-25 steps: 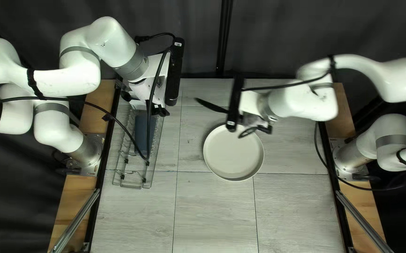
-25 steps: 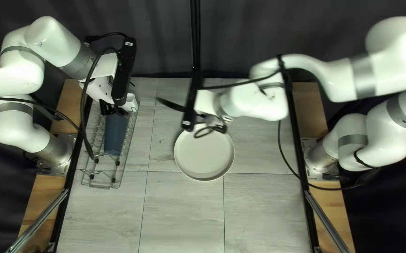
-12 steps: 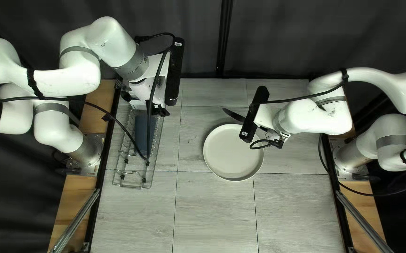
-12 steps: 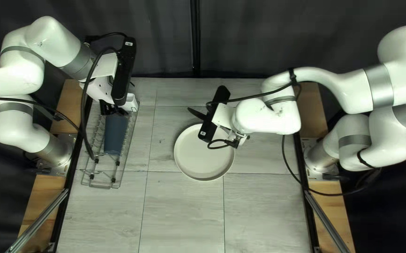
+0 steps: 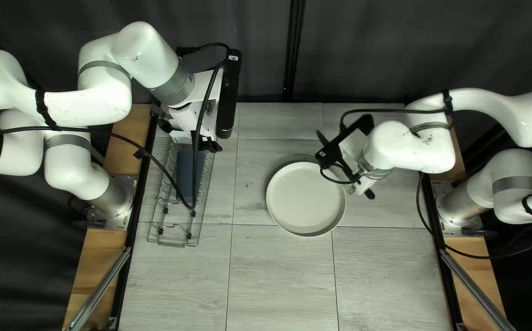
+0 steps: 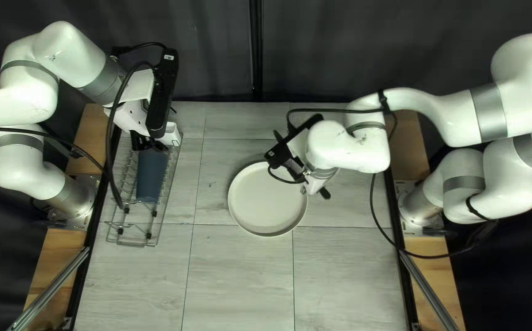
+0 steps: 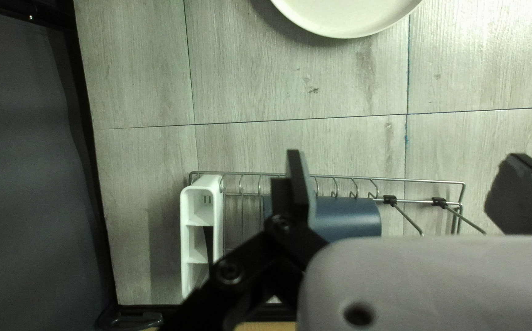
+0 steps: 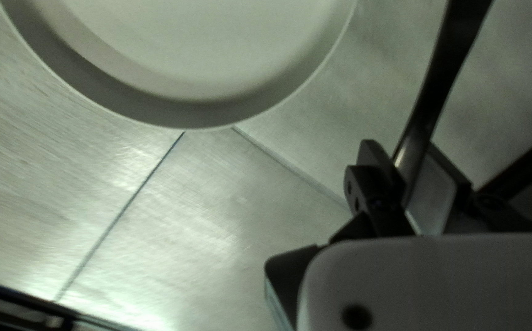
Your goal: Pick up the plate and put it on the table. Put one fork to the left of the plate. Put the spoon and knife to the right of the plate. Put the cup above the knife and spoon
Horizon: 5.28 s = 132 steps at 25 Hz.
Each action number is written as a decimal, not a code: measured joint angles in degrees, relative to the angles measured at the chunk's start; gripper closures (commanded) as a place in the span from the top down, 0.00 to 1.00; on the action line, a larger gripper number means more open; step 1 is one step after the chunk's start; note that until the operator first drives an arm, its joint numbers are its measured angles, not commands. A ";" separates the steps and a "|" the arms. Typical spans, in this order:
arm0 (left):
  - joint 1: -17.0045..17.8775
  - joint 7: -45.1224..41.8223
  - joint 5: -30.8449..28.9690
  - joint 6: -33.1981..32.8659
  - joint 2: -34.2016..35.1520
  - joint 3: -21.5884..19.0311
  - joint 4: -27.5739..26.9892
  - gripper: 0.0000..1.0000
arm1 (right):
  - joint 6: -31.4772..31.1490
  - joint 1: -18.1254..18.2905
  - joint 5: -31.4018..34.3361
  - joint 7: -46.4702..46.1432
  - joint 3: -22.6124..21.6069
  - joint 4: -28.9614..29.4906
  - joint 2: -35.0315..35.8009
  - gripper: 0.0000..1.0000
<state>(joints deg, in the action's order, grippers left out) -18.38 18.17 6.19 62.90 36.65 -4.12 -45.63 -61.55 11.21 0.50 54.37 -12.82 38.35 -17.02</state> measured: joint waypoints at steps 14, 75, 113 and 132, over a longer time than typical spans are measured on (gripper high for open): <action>0.00 0.00 0.00 0.00 0.00 0.00 0.00 1.00 | 9.45 -0.59 -11.28 24.33 -3.77 -11.30 -1.83 0.00; 0.00 0.00 0.00 0.00 0.00 0.00 0.00 1.00 | -0.56 -7.14 -0.70 -0.38 -4.54 -10.24 -23.32 1.00; -15.82 9.40 -20.35 -3.65 14.78 15.44 28.63 1.00 | -0.57 -7.22 -0.64 -0.54 -4.50 -10.26 -23.45 1.00; -18.85 3.85 -22.65 -6.24 14.64 12.92 33.66 0.07 | -0.57 -7.22 -0.64 -0.54 -4.50 -10.26 -23.45 1.00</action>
<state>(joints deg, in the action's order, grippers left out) -37.23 22.03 -16.46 56.66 51.29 8.80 -11.97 -62.12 4.00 -0.15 53.83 -17.32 28.09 -40.48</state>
